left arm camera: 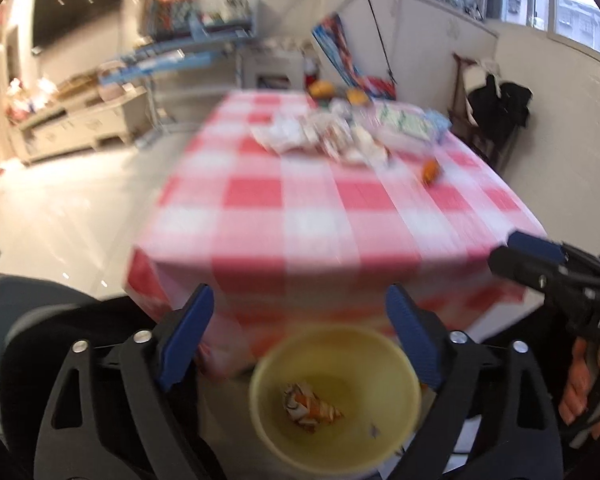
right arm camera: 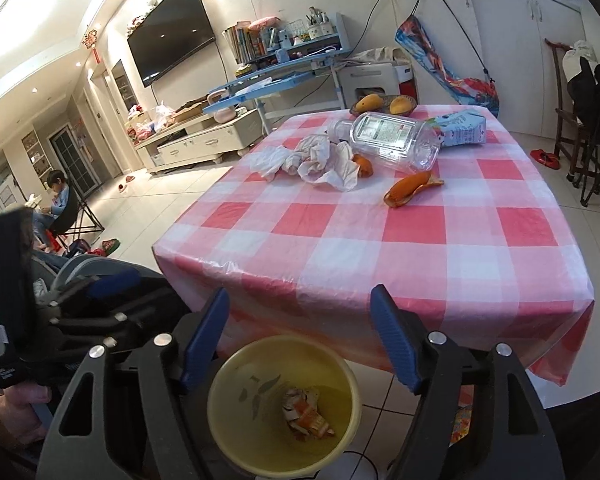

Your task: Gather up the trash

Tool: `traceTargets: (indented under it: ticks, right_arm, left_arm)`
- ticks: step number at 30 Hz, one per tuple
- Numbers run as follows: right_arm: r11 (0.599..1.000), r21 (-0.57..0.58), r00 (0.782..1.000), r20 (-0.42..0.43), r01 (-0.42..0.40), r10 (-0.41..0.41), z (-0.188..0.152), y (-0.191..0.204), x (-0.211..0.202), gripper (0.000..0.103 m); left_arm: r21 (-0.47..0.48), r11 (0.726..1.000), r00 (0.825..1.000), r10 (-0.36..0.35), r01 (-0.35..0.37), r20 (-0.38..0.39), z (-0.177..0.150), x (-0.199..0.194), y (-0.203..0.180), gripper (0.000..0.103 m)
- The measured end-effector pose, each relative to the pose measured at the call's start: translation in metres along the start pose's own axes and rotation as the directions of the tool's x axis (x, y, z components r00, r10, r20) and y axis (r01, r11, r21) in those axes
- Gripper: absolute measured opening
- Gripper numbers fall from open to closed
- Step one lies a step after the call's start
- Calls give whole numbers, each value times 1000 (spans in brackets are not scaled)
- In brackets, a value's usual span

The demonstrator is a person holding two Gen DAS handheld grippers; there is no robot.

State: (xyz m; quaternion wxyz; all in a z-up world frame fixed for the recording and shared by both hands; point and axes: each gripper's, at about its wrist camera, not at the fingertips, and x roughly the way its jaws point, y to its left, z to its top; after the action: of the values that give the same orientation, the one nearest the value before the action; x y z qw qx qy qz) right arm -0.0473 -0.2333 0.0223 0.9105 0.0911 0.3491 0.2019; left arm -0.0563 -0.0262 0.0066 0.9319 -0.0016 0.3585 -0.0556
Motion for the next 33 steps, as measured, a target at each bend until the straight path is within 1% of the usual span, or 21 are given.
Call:
traceTargets:
  ticks: [2, 6, 14, 33]
  right_arm:
    - [1000, -8, 1000, 3, 18, -18, -1, 1, 1, 74]
    - [999, -21, 999, 5, 40, -40, -1, 3, 5, 75]
    - [996, -67, 998, -16, 55, -56, -5, 11, 13, 77]
    - [995, -76, 998, -23, 60, -62, -6, 11, 16, 79]
  left_arm:
    - [-2, 999, 999, 36, -36, 34, 3, -4, 2, 91]
    - [-23, 998, 997, 55, -54, 55, 6, -8, 8, 96]
    - [-58, 997, 998, 51, -49, 35, 6, -3, 15, 96]
    - [-41, 998, 998, 54, -54, 17, 5, 3, 7, 96]
